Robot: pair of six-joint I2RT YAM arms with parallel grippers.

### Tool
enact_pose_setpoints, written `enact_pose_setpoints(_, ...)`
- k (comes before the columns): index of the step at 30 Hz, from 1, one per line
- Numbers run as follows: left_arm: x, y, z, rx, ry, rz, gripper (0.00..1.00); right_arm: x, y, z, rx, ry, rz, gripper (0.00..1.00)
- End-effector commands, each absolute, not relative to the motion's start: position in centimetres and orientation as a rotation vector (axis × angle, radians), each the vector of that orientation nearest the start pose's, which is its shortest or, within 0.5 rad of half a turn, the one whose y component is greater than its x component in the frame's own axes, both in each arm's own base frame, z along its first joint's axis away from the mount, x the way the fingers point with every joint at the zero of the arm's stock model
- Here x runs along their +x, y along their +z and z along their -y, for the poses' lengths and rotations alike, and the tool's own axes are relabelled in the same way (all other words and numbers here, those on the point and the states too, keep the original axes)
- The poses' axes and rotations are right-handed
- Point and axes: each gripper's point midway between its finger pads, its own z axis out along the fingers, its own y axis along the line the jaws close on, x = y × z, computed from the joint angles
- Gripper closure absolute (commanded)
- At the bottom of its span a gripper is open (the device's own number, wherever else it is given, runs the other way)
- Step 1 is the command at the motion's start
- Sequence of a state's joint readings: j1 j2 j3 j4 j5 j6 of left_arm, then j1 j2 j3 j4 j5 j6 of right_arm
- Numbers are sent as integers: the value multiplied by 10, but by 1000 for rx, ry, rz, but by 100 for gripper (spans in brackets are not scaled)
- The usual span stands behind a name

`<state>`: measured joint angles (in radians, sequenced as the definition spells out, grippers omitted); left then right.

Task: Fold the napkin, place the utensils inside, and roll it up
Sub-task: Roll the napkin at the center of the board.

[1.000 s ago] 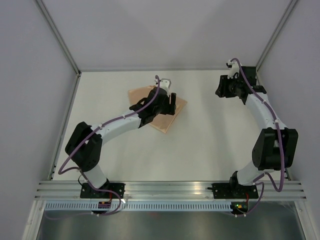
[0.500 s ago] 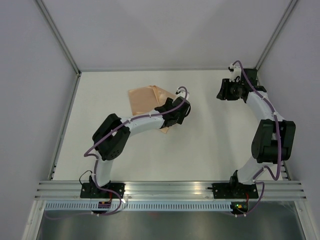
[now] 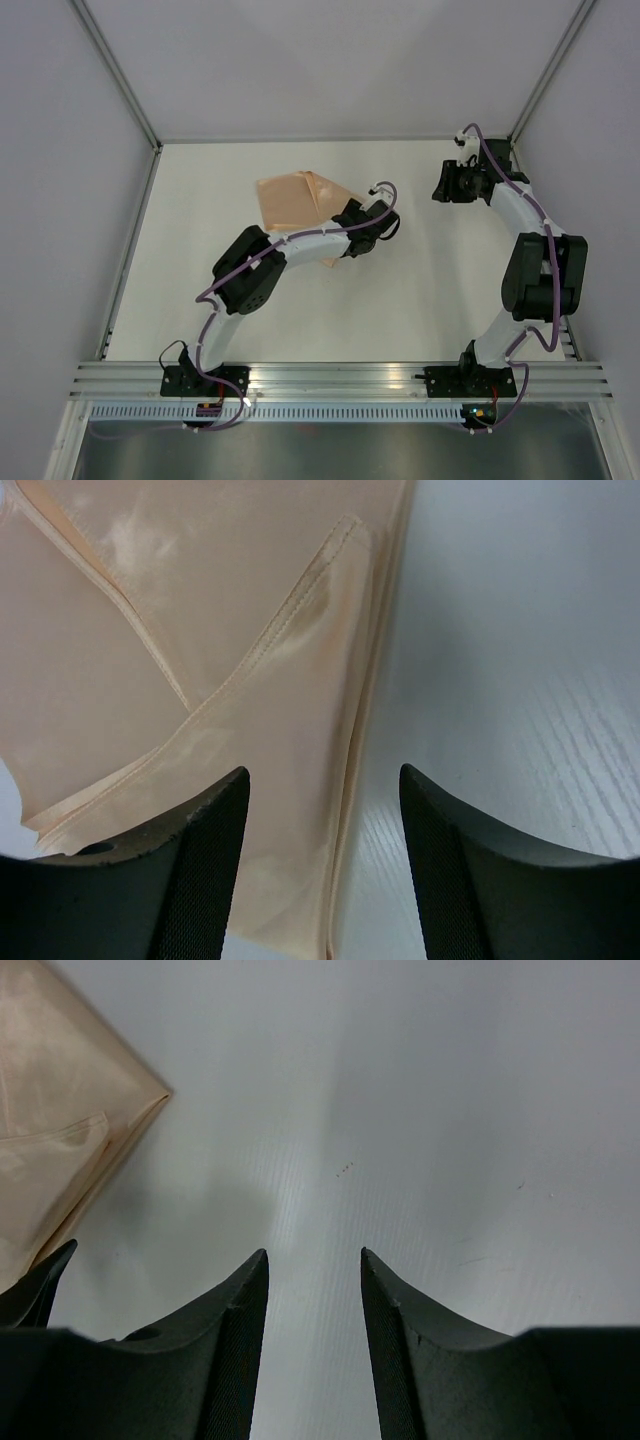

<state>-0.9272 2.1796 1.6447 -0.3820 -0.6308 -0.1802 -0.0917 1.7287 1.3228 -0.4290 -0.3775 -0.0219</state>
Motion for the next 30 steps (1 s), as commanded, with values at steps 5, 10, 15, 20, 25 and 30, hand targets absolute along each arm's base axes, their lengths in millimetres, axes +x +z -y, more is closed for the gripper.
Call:
enact_pose_setpoints(5,388,62,353,689,388,-2124,34,453,136,-22,-76,401,-2338,53)
enact_pose_setpoints(10,384,58,362,741,438,-2089,35,451,132,-23,-78,400,-2344,53)
enact_pose_setpoints(15,384,53,365,760,459,-2083,36,449,127,-20,-66,397,-2353,54)
enact_pose_setpoints(20,386,50,366,769,469,-2081,39,449,126,-18,-57,399,-2355,55)
enact_pose_setpoints(25,386,43,368,788,476,-2084,42,447,127,-17,-52,400,-2356,59)
enact_pose_setpoints(30,386,40,369,796,478,-2088,44,445,128,-14,-45,400,-2358,59)
